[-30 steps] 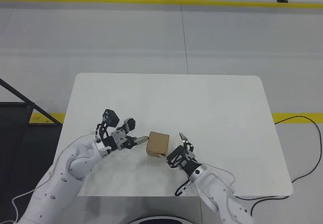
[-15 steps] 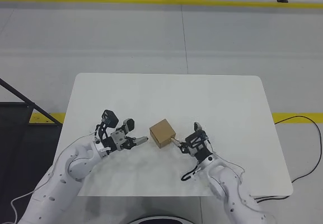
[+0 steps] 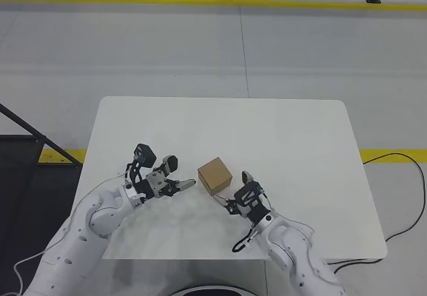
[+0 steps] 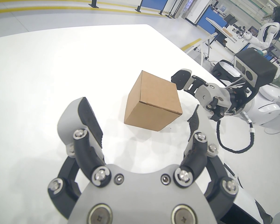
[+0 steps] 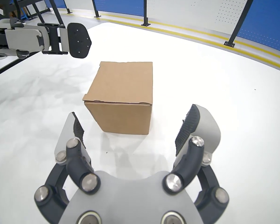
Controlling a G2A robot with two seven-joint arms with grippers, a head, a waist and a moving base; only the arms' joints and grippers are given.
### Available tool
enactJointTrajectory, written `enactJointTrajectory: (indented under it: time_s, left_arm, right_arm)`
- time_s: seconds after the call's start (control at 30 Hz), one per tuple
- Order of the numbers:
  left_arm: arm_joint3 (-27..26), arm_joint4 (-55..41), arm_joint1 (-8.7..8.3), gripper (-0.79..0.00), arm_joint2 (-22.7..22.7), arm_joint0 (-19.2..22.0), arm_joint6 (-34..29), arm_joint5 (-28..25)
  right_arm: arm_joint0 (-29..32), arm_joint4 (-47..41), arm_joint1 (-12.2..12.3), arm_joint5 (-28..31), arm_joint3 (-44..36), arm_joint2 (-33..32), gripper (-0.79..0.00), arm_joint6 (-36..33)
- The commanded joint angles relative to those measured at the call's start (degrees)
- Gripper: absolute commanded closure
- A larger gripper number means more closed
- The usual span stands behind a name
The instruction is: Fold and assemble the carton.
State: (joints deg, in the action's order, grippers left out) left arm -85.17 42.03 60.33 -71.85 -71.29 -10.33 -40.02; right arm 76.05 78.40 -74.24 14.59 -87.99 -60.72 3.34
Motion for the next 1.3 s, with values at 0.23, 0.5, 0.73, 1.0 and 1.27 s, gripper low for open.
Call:
enactJointTrajectory:
  time_s: [0.23,0.5,0.73,1.0,1.27]
  left_arm:
    - [-0.25,-0.22,0.0,-0.785,-0.37,-0.18,-0.28,0.0]
    - [0.01,-0.26,0.05,-0.785,-0.45,-0.01,-0.39,-0.13]
    - [0.22,-0.29,0.12,-0.785,-0.46,0.09,-0.27,-0.25]
    - [0.29,-0.26,0.16,-0.785,-0.57,0.08,-0.3,-0.31]
    - [0.31,-0.23,0.19,-0.785,-0.71,0.06,-0.37,-0.31]
  right_arm:
    - [-4.17,-1.45,-1.28,-1.16,4.18,3.51,-0.785,-1.01]
    - [-5.94,-1.52,-2.24,-3.09,7.18,5.7,-0.785,1.11]
    - [-5.73,0.7,-3.44,-10.77,8.58,8.26,-0.785,5.27]
    - [-6.71,1.05,-4.88,-16.44,10.34,10.58,-0.785,5.66]
    - [-7.62,0.68,-5.75,-17.63,12.21,11.04,-0.763,6.22]
